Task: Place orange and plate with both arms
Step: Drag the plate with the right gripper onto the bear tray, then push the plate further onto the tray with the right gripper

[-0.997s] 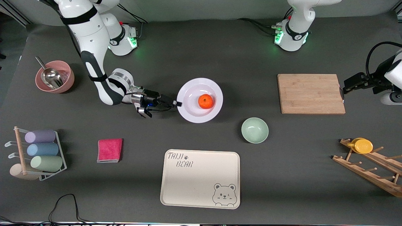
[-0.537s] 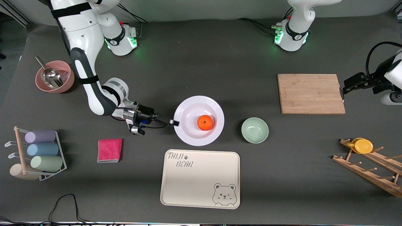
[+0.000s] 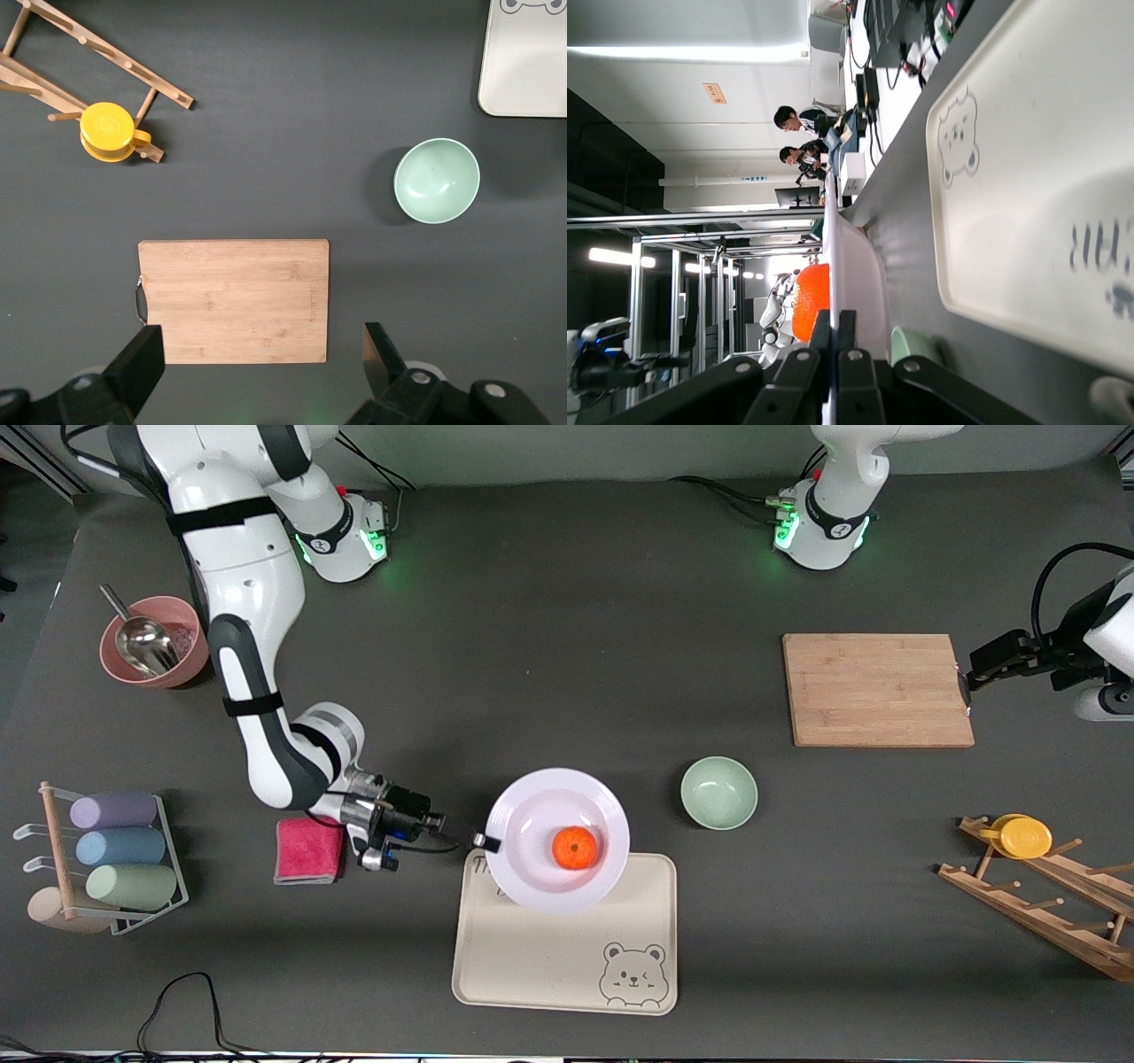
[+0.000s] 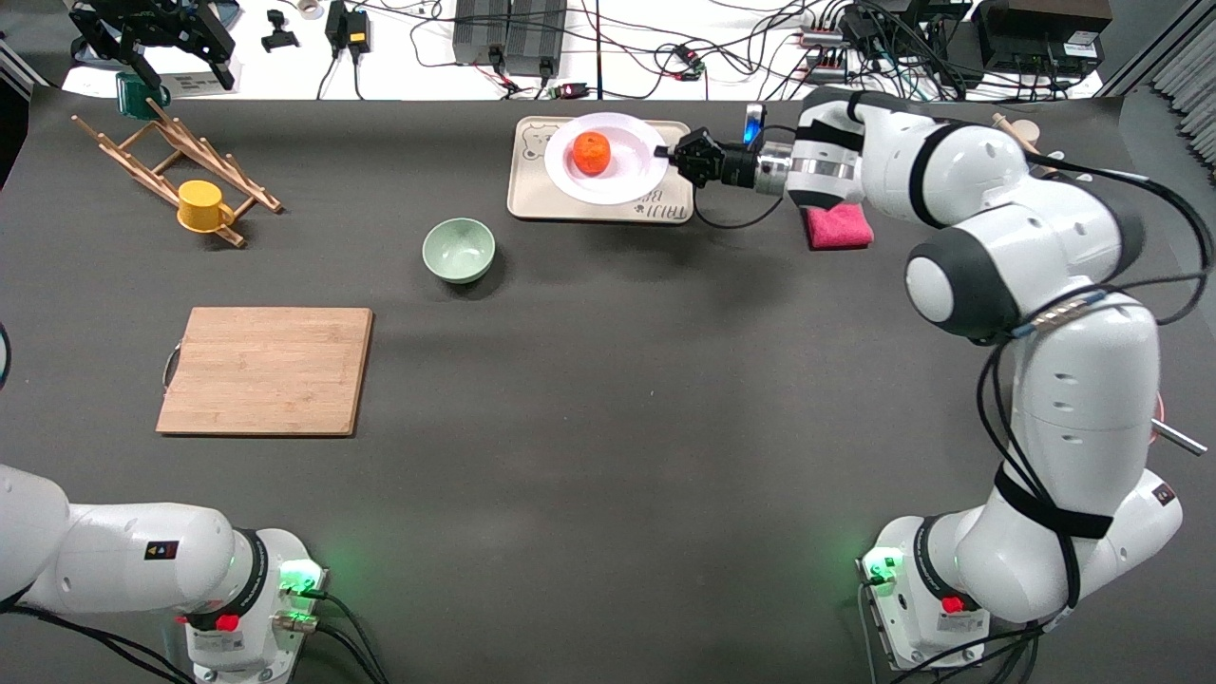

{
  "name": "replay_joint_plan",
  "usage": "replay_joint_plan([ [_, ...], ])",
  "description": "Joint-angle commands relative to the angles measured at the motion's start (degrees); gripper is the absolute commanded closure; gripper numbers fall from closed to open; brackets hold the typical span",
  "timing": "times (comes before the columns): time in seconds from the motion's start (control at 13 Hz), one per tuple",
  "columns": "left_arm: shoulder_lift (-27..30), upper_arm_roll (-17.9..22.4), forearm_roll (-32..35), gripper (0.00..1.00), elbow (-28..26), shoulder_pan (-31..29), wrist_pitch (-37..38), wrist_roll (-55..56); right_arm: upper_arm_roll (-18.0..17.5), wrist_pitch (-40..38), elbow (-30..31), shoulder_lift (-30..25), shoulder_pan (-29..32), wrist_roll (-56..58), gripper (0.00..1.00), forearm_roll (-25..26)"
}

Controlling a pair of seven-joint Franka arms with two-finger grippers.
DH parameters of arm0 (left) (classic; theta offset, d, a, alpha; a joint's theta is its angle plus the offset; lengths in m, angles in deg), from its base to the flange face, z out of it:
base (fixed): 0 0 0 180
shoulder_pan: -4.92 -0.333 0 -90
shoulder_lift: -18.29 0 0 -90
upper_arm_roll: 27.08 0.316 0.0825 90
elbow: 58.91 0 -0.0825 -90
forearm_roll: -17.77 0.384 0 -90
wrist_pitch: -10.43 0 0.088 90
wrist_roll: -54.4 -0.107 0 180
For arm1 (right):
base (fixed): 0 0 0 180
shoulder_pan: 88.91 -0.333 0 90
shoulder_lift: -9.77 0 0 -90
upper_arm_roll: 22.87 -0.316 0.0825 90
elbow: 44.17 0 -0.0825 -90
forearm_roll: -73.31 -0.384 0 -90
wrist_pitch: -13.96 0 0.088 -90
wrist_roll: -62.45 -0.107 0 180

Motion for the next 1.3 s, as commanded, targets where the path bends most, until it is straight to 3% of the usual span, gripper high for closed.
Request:
replay_joint_plan([
  [0.0,0.79,0.38,0.29,0.00,-0.77,0.59,-0.30,-0.61,-0.19,2.18,-13.78,8.48,1.47,-6.53,1.00,3.43],
  [0.23,0.79,0.38,0.29,0.00,-0.77,0.59,-0.13,-0.61,-0.19,2.63,-23.46,14.99,3.85,-9.89,1.00,6.16],
  [0.61,0.87,0.38,0.29,0.00,-0.77,0.59,-0.04,-0.61,-0.10,3.16,-32.52,21.85,4.99,-9.81,1.00,8.54],
  [1.23,0.87,0.38,0.37,0.00,-0.86,0.59,0.05,-0.61,-0.28,5.53,-35.97,26.69,4.55,-5.77,1.00,10.56],
])
